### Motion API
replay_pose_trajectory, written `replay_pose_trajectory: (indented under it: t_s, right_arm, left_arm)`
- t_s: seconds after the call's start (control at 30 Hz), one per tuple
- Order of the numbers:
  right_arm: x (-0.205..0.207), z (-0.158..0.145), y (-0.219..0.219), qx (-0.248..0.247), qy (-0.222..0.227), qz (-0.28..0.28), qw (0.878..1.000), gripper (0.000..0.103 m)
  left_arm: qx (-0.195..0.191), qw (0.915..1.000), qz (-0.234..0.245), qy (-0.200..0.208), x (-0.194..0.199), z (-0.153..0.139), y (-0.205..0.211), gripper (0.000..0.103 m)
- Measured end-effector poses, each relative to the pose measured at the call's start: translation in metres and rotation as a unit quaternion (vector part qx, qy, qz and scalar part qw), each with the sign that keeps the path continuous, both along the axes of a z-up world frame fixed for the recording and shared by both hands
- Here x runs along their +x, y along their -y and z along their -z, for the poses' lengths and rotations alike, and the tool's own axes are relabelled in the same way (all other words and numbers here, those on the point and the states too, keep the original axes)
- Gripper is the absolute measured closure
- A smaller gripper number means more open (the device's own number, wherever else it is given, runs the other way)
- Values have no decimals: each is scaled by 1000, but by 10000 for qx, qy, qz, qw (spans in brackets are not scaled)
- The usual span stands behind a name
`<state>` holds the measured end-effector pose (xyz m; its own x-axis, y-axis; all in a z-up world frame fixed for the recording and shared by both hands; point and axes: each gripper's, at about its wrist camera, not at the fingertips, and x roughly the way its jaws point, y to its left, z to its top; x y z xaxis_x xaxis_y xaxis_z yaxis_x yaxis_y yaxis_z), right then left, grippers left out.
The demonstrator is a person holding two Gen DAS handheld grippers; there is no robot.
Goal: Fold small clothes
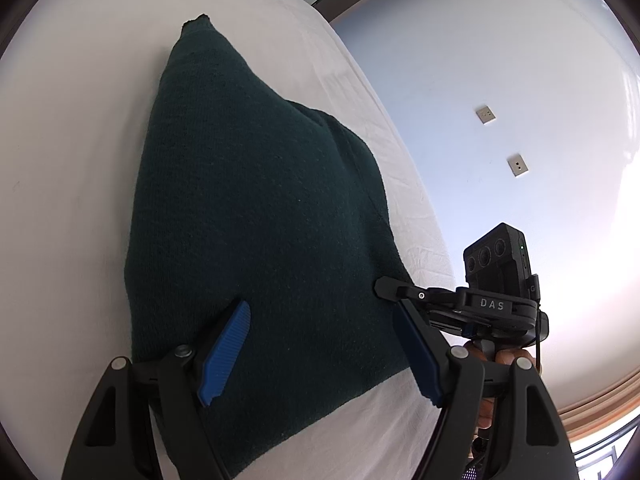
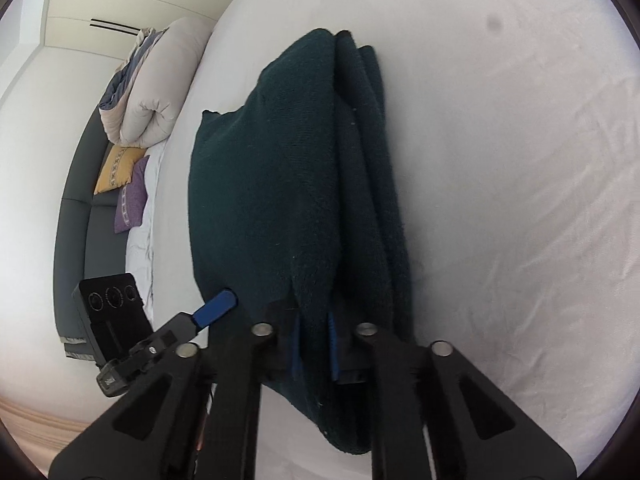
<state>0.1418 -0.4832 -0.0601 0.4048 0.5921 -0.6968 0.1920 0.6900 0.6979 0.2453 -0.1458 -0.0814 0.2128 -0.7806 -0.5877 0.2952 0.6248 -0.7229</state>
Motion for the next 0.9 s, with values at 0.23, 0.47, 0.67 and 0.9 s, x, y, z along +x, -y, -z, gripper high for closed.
replay_pose_trajectory:
  t_s: [0.23, 0.47, 0.67, 0.9]
  right_arm:
    - [-31, 8, 5, 184, 269, 518, 9981, 96]
    - [-22, 31, 12, 563, 313, 719, 9953, 97]
    - [-26, 40, 13, 738, 411, 700, 9940, 97]
    - [-31, -24, 26, -210, 834, 950, 9918, 91]
  left_arm:
    - [94, 9999, 82, -1, 0, 4, 5, 27]
    - [132, 9998, 160, 64, -2, 4, 7, 27]
    - [105, 9999, 27, 107, -9, -3, -1, 27]
    - [272, 9962, -205, 805, -1, -42, -21, 25]
